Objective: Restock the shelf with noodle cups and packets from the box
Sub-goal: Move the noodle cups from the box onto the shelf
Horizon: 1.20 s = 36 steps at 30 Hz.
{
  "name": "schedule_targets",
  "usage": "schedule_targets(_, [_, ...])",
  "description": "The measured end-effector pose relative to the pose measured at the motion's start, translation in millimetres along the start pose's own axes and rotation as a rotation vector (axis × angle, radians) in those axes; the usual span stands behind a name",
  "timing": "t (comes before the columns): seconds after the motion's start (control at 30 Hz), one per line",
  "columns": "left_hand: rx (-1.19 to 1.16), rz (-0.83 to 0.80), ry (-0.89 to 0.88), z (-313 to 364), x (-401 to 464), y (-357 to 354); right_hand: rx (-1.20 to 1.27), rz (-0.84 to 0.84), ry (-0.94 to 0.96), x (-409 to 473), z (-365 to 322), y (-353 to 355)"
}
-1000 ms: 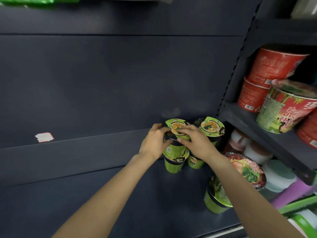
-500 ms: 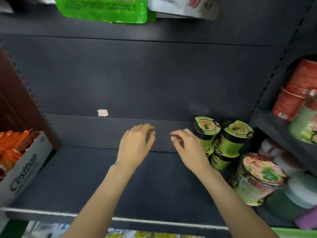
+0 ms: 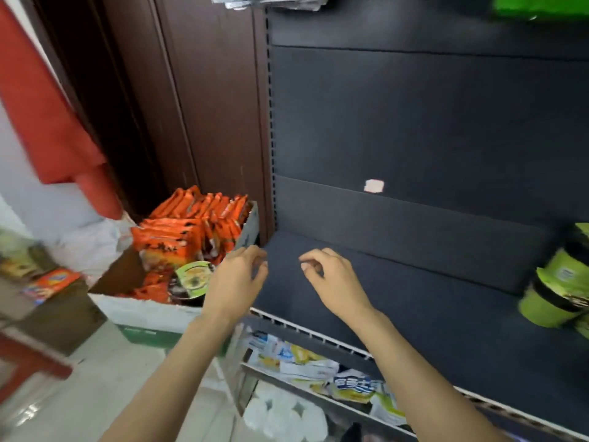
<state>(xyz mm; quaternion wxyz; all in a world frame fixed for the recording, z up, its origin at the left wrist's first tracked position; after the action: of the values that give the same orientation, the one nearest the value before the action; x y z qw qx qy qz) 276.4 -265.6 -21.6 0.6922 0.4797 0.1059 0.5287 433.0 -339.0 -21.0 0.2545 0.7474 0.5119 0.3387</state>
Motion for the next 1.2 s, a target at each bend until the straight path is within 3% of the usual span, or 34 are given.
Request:
schedule_targets(0.2, [0.024, -0.039, 0.071, -125, -1, 61, 0.027, -0.071, -0.030, 31, -68, -104])
schedule_targets(0.33, [0.023, -0.134, 0.086, -183, 5, 62, 0.004, -0.116, -0.049, 47, -83, -151])
schedule_targets(0.6, [0.054, -0.528, 0.126, -235, 21, 13, -0.066, -0.352, -0.101, 75, -63, -219])
schedule_targets(0.73, [-0.003, -0.632, 0.141, -245, 25, -2, -0.030, -0.426, -0.134, 87, -55, -232])
schedule_targets(1.0, [-0.069, -0.557, 0.197, -253, 43, -10, -0.030, -0.412, -0.133, 107, -54, -234])
schedule_targets(1.2, [-0.136, -0.369, 0.177, -267, 54, 17, 0.055, -0.364, -0.137, 118, -72, -233])
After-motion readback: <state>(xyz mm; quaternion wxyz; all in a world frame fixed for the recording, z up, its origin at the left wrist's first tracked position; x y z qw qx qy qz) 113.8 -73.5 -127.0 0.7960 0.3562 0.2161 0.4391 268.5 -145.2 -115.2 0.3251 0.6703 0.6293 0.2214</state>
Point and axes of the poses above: each hand's wrist, its own x-axis towards the middle knuckle, its own y-axis out of the back of the hand, z = x × y, the point moved 6 cm from there along x, towards the middle knuckle
